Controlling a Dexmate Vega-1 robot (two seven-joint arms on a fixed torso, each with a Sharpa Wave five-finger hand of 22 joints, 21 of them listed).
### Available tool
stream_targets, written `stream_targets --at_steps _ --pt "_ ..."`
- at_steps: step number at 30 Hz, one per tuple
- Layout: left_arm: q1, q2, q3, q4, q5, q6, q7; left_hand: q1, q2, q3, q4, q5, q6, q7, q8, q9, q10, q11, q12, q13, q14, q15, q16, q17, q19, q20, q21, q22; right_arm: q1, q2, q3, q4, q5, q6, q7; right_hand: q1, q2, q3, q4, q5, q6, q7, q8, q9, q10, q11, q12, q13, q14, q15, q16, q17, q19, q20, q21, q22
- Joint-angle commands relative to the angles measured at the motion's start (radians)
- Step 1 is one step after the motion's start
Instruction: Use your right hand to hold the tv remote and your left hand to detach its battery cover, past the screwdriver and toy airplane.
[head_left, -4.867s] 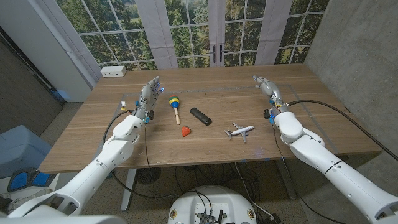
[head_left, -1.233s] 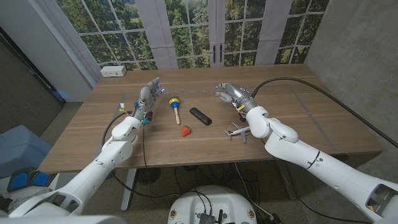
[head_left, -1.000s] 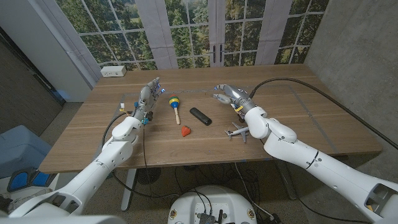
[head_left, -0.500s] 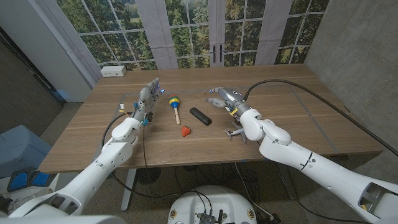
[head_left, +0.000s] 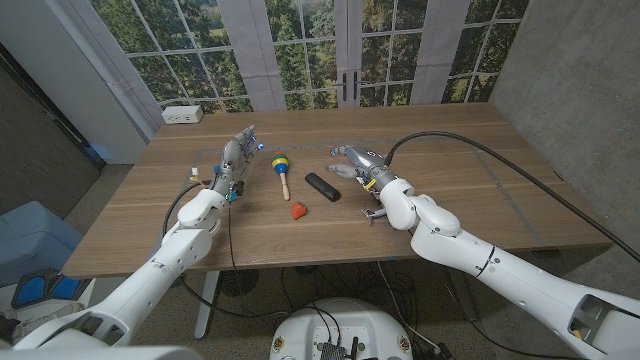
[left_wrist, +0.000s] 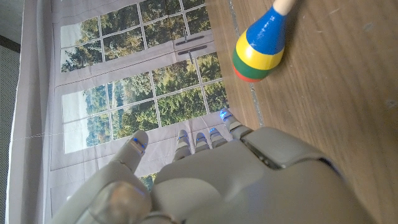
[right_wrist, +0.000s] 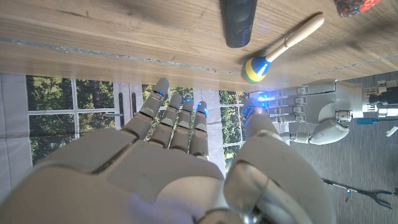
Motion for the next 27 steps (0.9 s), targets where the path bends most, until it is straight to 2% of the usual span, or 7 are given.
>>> stream_targets --at_steps 1,15,24,27 --pt "0.012 0.007 -0.007 -0.008 -0.006 0.002 0.0 0.002 0.039 0.001 -0.005 -0.002 0.005 -0.005 -0.002 0.002 0.005 -0.002 -0.002 0.002 0.004 -0.022 -0.003 0.005 0.008 -0.018 -0.002 0.001 -0.004 0.01 -0.01 0.007 -0.006 0.0 0.019 0.01 0.016 0.0 0.011 -0.001 0.009 -0.003 0.005 0.001 0.012 -0.003 0.003 0.005 0.001 -0.044 0.003 0.003 0.008 -0.005 -0.003 0.004" --pt "0.005 0.007 -0.007 -0.004 -0.009 0.009 -0.003 0.001 0.04 0.001 -0.007 -0.003 0.004 -0.006 -0.002 0.002 0.006 -0.002 -0.002 0.002 0.004 -0.02 -0.003 0.005 0.01 -0.008 -0.009 0.001 0.009 0.019 -0.032 0.027 -0.017 -0.03 0.055 0.029 0.018 -0.003 0.01 0.001 0.014 -0.007 0.006 0.001 0.019 -0.007 0.006 0.008 0.002 -0.047 0.004 0.003 0.013 -0.007 -0.008 0.005" --pt "0.009 0.007 -0.005 -0.014 -0.009 0.022 0.01 0.001 0.041 0.002 -0.008 -0.003 0.003 -0.006 -0.003 0.002 0.006 -0.002 -0.003 0.002 0.004 -0.019 -0.003 0.005 0.012 -0.005 -0.012 0.001 0.011 0.025 -0.045 0.035 -0.031 -0.062 0.056 0.046 0.004 -0.008 0.004 -0.002 0.018 -0.007 0.007 0.001 0.022 -0.007 0.007 0.01 0.001 -0.042 0.002 0.0 0.018 -0.001 -0.011 0.004" --pt "0.009 0.006 -0.005 -0.015 -0.009 0.023 0.011 0.001 0.041 0.002 -0.008 -0.003 0.004 -0.006 -0.002 0.002 0.006 -0.002 -0.003 0.002 0.004 -0.019 -0.003 0.005 0.013 -0.005 -0.013 0.001 0.015 0.031 -0.054 0.032 -0.046 -0.099 0.07 0.051 -0.001 -0.009 0.002 -0.003 0.018 -0.007 0.007 0.001 0.021 -0.009 0.007 0.01 0.001 -0.042 0.001 -0.001 0.019 0.001 -0.012 0.004"
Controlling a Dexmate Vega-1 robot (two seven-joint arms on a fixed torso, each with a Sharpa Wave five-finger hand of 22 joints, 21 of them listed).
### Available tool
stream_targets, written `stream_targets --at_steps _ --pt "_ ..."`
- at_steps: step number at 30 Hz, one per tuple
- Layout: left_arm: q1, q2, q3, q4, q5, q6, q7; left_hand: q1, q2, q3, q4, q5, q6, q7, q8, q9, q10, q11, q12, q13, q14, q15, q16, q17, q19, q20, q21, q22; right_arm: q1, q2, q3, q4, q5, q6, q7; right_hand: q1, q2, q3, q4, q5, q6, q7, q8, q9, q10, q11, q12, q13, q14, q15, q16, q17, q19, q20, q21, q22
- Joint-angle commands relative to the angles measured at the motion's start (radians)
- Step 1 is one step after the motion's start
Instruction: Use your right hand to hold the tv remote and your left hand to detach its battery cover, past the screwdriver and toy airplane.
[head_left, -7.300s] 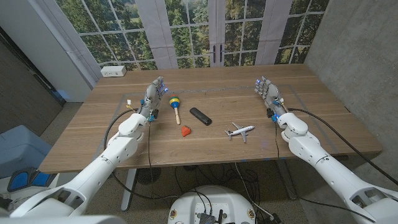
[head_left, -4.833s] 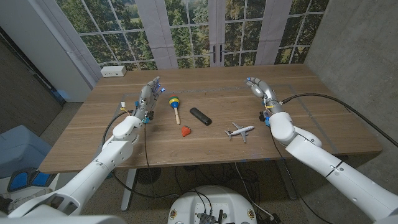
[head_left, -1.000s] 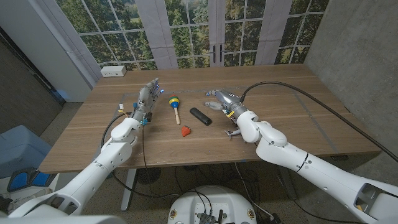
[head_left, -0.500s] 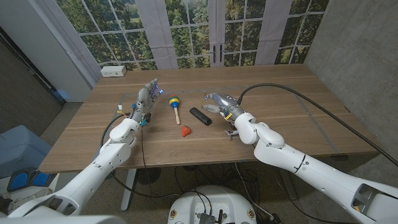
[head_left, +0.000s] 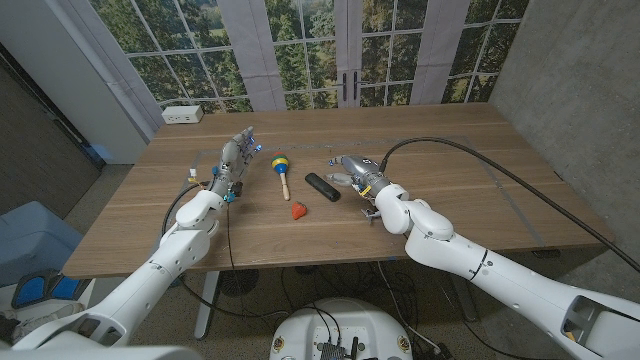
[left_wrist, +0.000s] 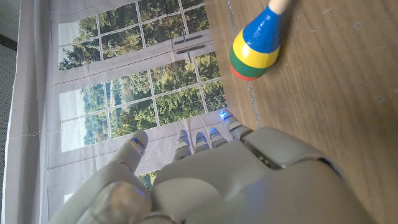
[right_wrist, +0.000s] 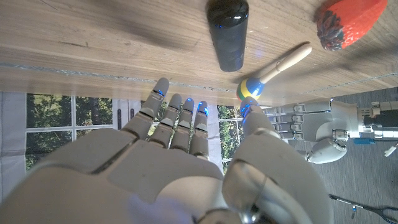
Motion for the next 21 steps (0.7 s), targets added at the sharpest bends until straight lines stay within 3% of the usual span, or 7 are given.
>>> stream_targets --at_steps 1,21 --pt "0.001 0.0 0.002 -0.011 0.0 0.012 0.01 0.0 0.041 0.002 -0.003 -0.003 0.004 -0.006 -0.002 0.002 0.002 0.002 -0.003 0.002 0.0 -0.022 -0.003 0.005 0.007 -0.01 -0.001 0.002 0.011 0.009 -0.025 0.008 -0.037 -0.071 0.027 0.017 -0.007 -0.005 -0.003 -0.004 0.009 -0.003 0.006 0.001 0.008 -0.001 0.006 0.005 -0.002 -0.041 0.0 -0.001 0.006 -0.003 -0.002 0.004" --pt "-0.001 0.003 0.004 -0.008 0.002 0.012 0.004 -0.001 0.041 0.002 -0.004 -0.004 0.004 -0.006 -0.002 0.002 0.002 0.002 -0.003 0.002 0.0 -0.022 -0.003 0.005 0.012 -0.008 -0.008 0.002 0.026 0.025 -0.078 0.05 -0.081 -0.089 0.032 0.051 -0.05 -0.021 -0.003 -0.016 0.007 -0.005 0.006 0.001 0.006 -0.002 0.003 0.006 -0.023 -0.037 -0.015 -0.01 0.005 0.007 -0.016 0.004"
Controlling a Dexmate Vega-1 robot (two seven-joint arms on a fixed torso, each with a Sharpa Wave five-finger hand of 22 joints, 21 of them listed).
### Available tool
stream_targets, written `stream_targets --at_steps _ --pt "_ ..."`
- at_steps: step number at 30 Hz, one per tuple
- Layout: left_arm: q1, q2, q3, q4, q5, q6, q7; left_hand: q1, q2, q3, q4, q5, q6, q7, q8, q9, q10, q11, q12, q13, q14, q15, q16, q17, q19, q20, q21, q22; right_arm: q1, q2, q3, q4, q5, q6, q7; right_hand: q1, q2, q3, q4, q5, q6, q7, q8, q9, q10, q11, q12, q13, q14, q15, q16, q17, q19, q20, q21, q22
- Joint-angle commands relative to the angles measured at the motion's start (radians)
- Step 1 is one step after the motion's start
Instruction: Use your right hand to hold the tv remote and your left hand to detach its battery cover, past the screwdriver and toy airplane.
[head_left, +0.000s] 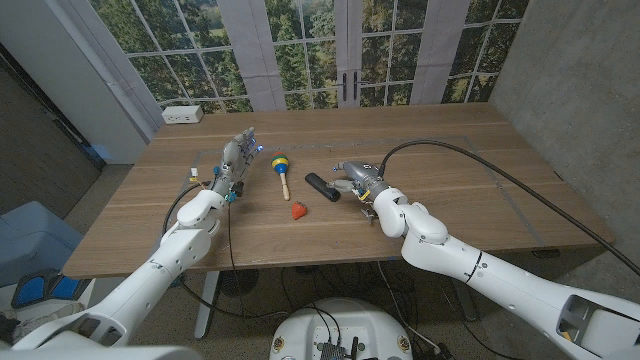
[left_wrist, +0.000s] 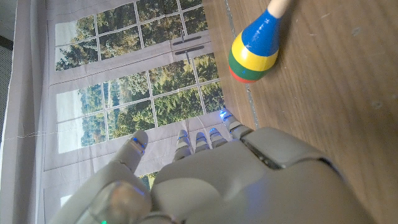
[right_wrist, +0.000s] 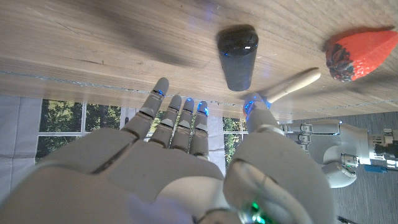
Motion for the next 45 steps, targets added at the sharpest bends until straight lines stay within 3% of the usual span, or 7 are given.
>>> stream_targets --at_steps 1,11,26,32,38,41,45 --pt "-0.001 0.002 0.0 0.004 0.0 -0.002 -0.007 -0.001 0.041 0.002 -0.005 -0.004 0.004 -0.006 -0.002 0.002 0.002 0.002 -0.003 0.002 0.0 -0.022 -0.003 0.005 0.008 -0.005 -0.001 0.002 0.014 0.019 -0.04 0.031 -0.031 -0.014 0.009 0.004 -0.005 -0.005 0.0 -0.003 0.007 -0.005 0.006 0.004 0.007 -0.002 0.002 0.001 -0.009 -0.033 -0.008 -0.001 0.002 0.004 -0.004 0.004" --pt "0.005 0.006 -0.006 0.005 -0.007 -0.006 -0.015 -0.002 0.041 0.001 -0.005 -0.004 0.004 -0.006 -0.002 0.003 0.002 0.002 -0.003 0.002 0.0 -0.022 -0.003 0.005 0.01 -0.004 -0.005 0.002 0.017 0.039 -0.058 0.078 -0.058 0.0 -0.035 0.042 -0.047 -0.015 -0.005 0.007 0.016 -0.012 0.011 0.003 0.017 -0.011 0.004 0.002 -0.006 -0.036 -0.014 -0.011 0.016 0.001 -0.01 0.003" --pt "0.011 0.014 -0.009 0.002 -0.011 -0.009 -0.027 -0.002 0.039 0.001 -0.008 -0.005 0.003 -0.008 -0.002 0.002 0.003 0.004 -0.003 0.002 0.001 -0.021 -0.004 0.005 0.012 -0.001 -0.011 0.002 0.031 0.048 -0.081 0.122 -0.089 0.019 -0.034 0.09 -0.062 -0.014 -0.003 0.017 0.016 -0.019 0.011 0.003 0.015 -0.014 0.001 0.004 -0.025 -0.039 -0.026 -0.017 0.026 -0.017 -0.017 0.003" --pt "0.022 0.021 -0.013 -0.015 -0.009 -0.007 -0.017 -0.001 0.037 0.0 -0.011 -0.005 0.003 -0.009 -0.002 0.002 0.004 0.001 -0.003 0.002 0.0 -0.022 -0.004 0.004 0.013 0.0 -0.014 0.002 0.026 0.044 -0.071 0.128 -0.081 0.036 -0.044 0.166 -0.061 0.002 -0.007 0.027 0.024 -0.035 0.015 0.003 0.025 -0.028 0.003 0.006 -0.018 -0.05 -0.029 -0.025 0.044 -0.034 -0.021 0.003" --pt "0.023 0.021 -0.012 -0.022 -0.007 -0.009 -0.016 -0.001 0.036 0.0 -0.013 -0.005 0.003 -0.008 -0.002 0.002 0.005 0.003 -0.003 0.002 0.001 -0.022 -0.004 0.004 0.015 0.0 -0.016 0.002 0.025 0.053 -0.079 0.154 -0.119 0.02 -0.085 0.202 -0.063 0.001 0.0 0.027 0.034 -0.038 0.018 0.003 0.052 -0.031 0.013 0.011 0.014 -0.065 -0.017 -0.026 0.058 -0.04 -0.024 0.004" --pt "0.023 0.021 -0.011 -0.026 -0.005 -0.008 -0.014 0.0 0.036 0.0 -0.014 -0.005 0.003 -0.009 -0.002 0.002 0.005 0.002 -0.003 0.002 0.001 -0.022 -0.004 0.004 0.016 -0.001 -0.017 0.002 0.017 0.066 -0.087 0.177 -0.157 0.001 -0.138 0.278 -0.037 0.012 0.001 0.024 0.074 -0.062 0.032 0.004 0.093 -0.054 0.029 0.021 0.055 -0.097 0.006 -0.019 0.097 -0.061 -0.019 0.005" --pt "0.022 0.02 -0.01 -0.027 -0.006 -0.006 -0.014 0.0 0.035 0.0 -0.015 -0.005 0.003 -0.009 -0.002 0.002 0.006 0.003 -0.002 0.002 0.002 -0.022 -0.004 0.004 0.017 0.0 -0.018 0.003 0.006 0.081 -0.078 0.198 -0.166 -0.014 -0.188 0.384 0.013 0.031 0.001 0.011 0.089 -0.099 0.033 0.004 0.105 -0.093 0.035 0.034 0.075 -0.136 0.028 -0.003 0.103 -0.09 -0.025 0.007"
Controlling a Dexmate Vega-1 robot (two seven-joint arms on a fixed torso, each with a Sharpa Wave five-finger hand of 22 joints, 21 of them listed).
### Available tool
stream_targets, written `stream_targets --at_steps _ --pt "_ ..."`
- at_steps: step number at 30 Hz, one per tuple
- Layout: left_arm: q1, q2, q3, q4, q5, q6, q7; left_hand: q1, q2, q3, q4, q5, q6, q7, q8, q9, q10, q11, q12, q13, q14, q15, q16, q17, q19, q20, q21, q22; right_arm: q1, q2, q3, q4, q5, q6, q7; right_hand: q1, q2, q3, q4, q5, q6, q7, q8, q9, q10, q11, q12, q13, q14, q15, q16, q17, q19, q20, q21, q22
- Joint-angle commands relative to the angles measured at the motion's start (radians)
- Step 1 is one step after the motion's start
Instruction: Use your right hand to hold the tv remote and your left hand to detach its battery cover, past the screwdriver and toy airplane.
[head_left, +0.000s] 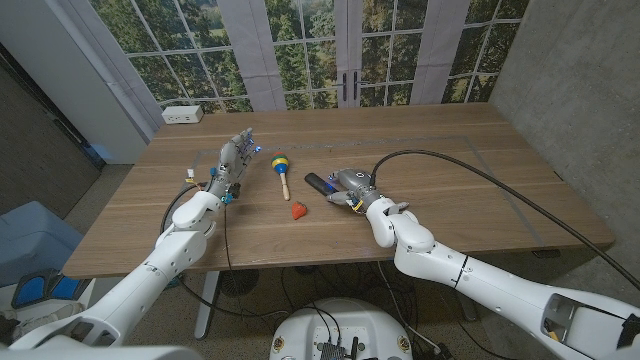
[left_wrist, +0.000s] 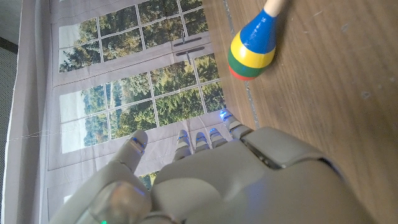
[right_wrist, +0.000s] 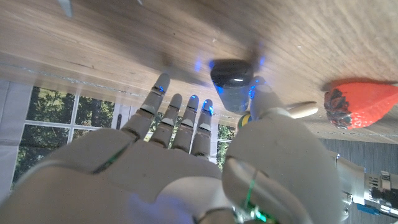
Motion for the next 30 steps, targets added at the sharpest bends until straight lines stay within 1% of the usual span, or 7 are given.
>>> stream_targets --at_steps 1,9,12,14,18,25,30 --pt "0.002 0.001 0.002 -0.012 0.002 0.002 0.003 0.0 0.035 0.0 -0.007 -0.005 0.004 -0.009 -0.002 0.002 0.003 -0.001 -0.002 0.002 0.002 -0.022 0.0 0.004 0.007 -0.003 -0.001 0.003 -0.019 0.031 0.001 0.059 -0.057 -0.043 -0.117 0.112 0.066 0.023 0.001 -0.009 0.024 -0.033 0.007 0.002 0.021 -0.034 0.014 0.016 0.025 -0.145 0.026 0.02 0.018 -0.026 0.003 0.007" --pt "0.0 0.001 0.003 -0.01 0.003 0.001 0.001 -0.001 0.036 0.0 -0.009 -0.005 0.004 -0.009 -0.002 0.002 0.005 -0.001 -0.002 0.002 0.003 -0.022 0.0 0.004 0.009 -0.002 -0.004 0.003 -0.035 0.055 0.017 0.069 -0.042 -0.068 -0.178 0.14 0.091 -0.001 0.016 -0.013 0.05 -0.026 0.01 0.002 0.062 -0.034 0.033 0.029 0.076 -0.159 0.073 0.051 0.034 -0.021 0.009 0.009" --pt "0.004 0.001 0.0 -0.011 0.003 -0.004 0.004 -0.001 0.036 0.0 -0.009 -0.006 0.004 -0.01 -0.002 0.002 0.005 -0.002 -0.002 0.002 0.004 -0.021 0.0 0.004 0.01 -0.002 -0.005 0.003 -0.013 0.021 0.014 0.031 -0.003 -0.044 -0.071 0.068 0.053 -0.071 0.043 -0.026 0.048 -0.002 0.002 0.002 0.056 -0.012 0.032 0.041 0.062 -0.13 0.088 0.075 0.04 0.002 0.01 0.01" --pt "0.006 0.001 -0.002 -0.012 0.001 -0.006 0.003 -0.001 0.036 0.0 -0.009 -0.006 0.003 -0.01 -0.002 0.003 0.005 0.001 -0.002 0.002 0.005 -0.02 0.001 0.004 0.011 -0.001 -0.006 0.003 -0.004 0.004 0.01 0.02 0.008 -0.021 -0.04 0.042 0.033 -0.098 0.045 -0.027 0.012 0.009 -0.014 0.003 0.014 0.005 0.015 0.046 0.027 -0.117 0.077 0.08 0.035 0.01 0.006 0.009" --pt "0.01 0.002 -0.005 -0.012 -0.002 -0.008 0.003 -0.001 0.037 0.0 -0.01 -0.006 0.003 -0.01 -0.002 0.003 0.007 0.0 -0.001 0.002 0.006 -0.02 0.001 0.004 0.014 0.001 -0.007 0.003 0.013 -0.002 0.004 0.011 0.02 -0.013 0.018 0.008 0.012 -0.129 0.05 -0.023 -0.024 0.011 -0.027 0.004 -0.025 0.003 -0.004 0.047 -0.018 -0.094 0.055 0.076 0.014 0.009 -0.006 0.009" --pt "0.018 0.005 -0.009 -0.015 -0.004 -0.012 0.005 0.0 0.037 0.001 -0.012 -0.006 0.003 -0.01 -0.002 0.003 0.008 0.003 -0.001 0.002 0.008 -0.018 0.001 0.004 0.018 0.003 -0.009 0.003 0.029 0.013 0.002 0.028 0.035 0.004 0.038 -0.019 0.004 -0.148 0.057 -0.016 -0.03 0.02 -0.027 0.004 -0.034 0.011 -0.01 0.047 -0.037 -0.08 0.045 0.073 0.006 0.015 -0.014 0.008" --pt "0.027 0.009 -0.014 -0.026 -0.004 -0.011 0.013 0.0 0.037 0.001 -0.013 -0.006 0.002 -0.009 -0.002 0.003 0.009 0.001 -0.001 0.002 0.009 -0.017 0.001 0.004 0.019 0.003 -0.011 0.003 0.05 0.025 -0.017 0.036 0.018 -0.035 0.084 -0.056 0.052 -0.154 0.085 -0.009 -0.021 -0.005 -0.022 0.005 -0.027 -0.014 -0.008 0.051 -0.043 -0.093 0.045 0.08 0.003 0.003 -0.02 0.009"
